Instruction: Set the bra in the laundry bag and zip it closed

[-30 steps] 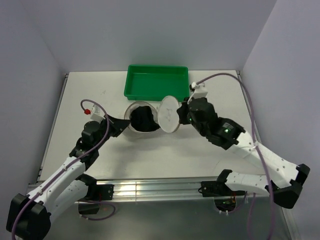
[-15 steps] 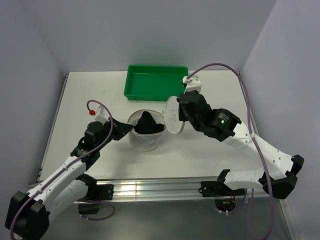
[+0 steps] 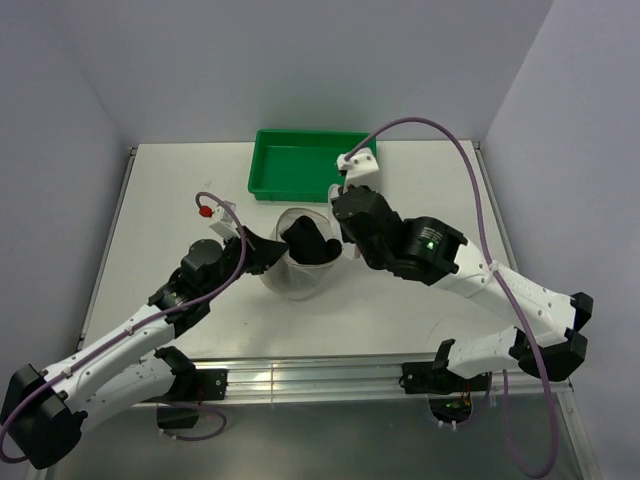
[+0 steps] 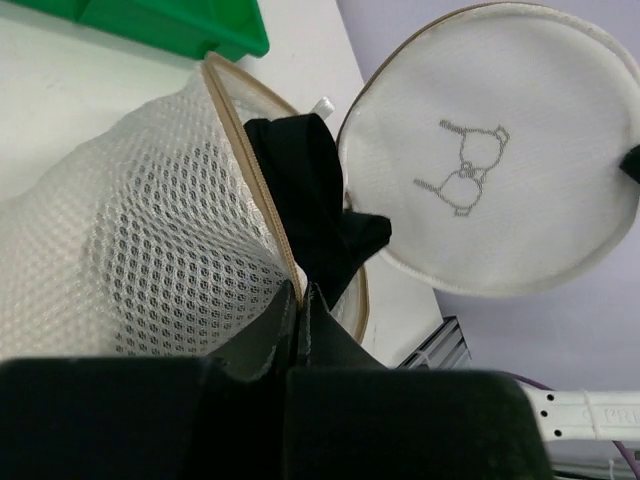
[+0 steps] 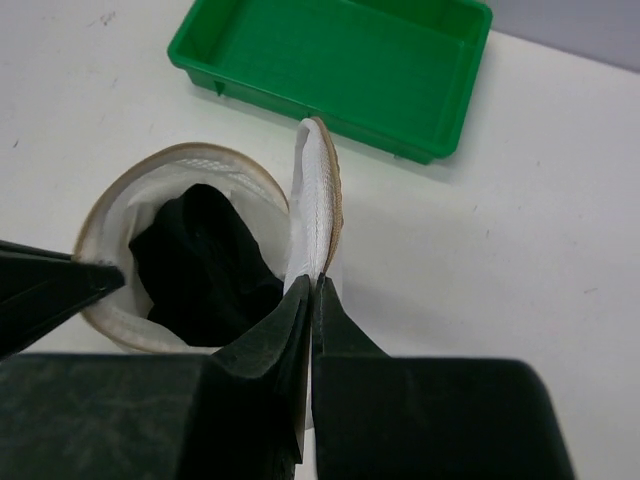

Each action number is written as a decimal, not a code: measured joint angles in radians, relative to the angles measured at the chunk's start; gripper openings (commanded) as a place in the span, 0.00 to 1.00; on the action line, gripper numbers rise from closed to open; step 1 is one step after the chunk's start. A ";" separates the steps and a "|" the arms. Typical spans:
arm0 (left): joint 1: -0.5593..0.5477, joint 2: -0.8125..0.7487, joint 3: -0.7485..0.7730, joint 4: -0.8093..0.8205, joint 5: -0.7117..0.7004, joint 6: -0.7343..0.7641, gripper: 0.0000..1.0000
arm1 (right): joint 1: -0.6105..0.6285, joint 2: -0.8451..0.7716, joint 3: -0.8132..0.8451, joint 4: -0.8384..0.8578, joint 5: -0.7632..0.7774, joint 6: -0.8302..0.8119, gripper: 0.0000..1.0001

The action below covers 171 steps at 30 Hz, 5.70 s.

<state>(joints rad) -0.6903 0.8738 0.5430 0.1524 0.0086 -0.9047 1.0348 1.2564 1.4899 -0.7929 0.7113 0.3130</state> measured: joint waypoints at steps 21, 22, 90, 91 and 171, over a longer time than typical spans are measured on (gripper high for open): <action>-0.008 0.074 -0.246 0.270 -0.034 -0.023 0.00 | 0.216 0.577 0.424 -0.195 0.141 0.046 0.59; -0.004 0.069 -0.262 0.272 -0.036 -0.025 0.00 | 0.218 0.573 0.385 -0.194 0.123 0.051 0.59; 0.203 0.053 -0.001 0.063 0.011 0.080 0.71 | -0.402 -0.167 -0.949 1.023 -0.584 0.688 0.00; 0.203 0.039 -0.003 0.051 0.026 0.074 0.70 | -0.401 -0.164 -0.949 1.026 -0.579 0.691 0.00; -0.354 0.537 0.286 0.061 -0.150 0.072 0.48 | -0.494 -0.162 -1.085 1.294 -0.846 0.724 0.07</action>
<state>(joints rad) -1.0439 1.4113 0.8288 0.2138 -0.1413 -0.8326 0.5411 1.0946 0.4049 0.5014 -0.1352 1.0367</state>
